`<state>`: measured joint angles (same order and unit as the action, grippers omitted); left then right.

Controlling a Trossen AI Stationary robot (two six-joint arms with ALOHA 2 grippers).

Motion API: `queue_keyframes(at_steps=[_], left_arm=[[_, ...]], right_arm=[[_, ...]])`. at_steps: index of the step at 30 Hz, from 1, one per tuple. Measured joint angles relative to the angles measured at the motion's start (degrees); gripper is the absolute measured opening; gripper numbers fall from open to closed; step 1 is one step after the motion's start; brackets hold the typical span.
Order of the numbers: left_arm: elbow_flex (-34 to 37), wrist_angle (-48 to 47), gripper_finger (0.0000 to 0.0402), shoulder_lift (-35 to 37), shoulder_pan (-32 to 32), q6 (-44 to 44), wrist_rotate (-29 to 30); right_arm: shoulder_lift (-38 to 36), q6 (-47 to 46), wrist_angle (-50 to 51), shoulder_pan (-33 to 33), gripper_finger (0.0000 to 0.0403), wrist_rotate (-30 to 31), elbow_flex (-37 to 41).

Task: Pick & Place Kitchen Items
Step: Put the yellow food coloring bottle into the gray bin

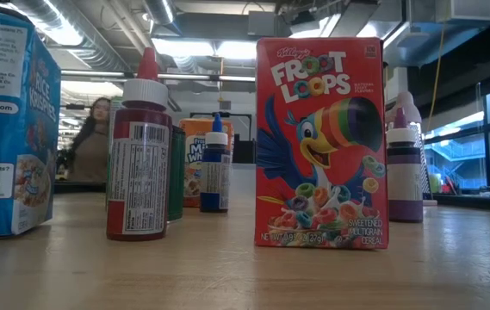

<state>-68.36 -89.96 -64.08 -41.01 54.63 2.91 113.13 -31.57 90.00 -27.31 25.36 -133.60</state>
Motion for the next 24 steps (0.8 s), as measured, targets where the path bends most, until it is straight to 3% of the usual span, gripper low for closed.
queue_keyframes(at_steps=[12, 24], left_arm=[[-0.1, 0.0, 0.0144, 0.8, 21.2, -21.0, 3.6], [-2.9, -0.2, 0.0144, -0.3, 43.7, -40.8, 7.3]], right_arm=[[-2.9, 6.6, 0.0, 0.9, 0.0321, 2.1, 0.0], [-5.8, 20.0, 0.0, 6.1, 0.0321, 4.6, 0.0]])
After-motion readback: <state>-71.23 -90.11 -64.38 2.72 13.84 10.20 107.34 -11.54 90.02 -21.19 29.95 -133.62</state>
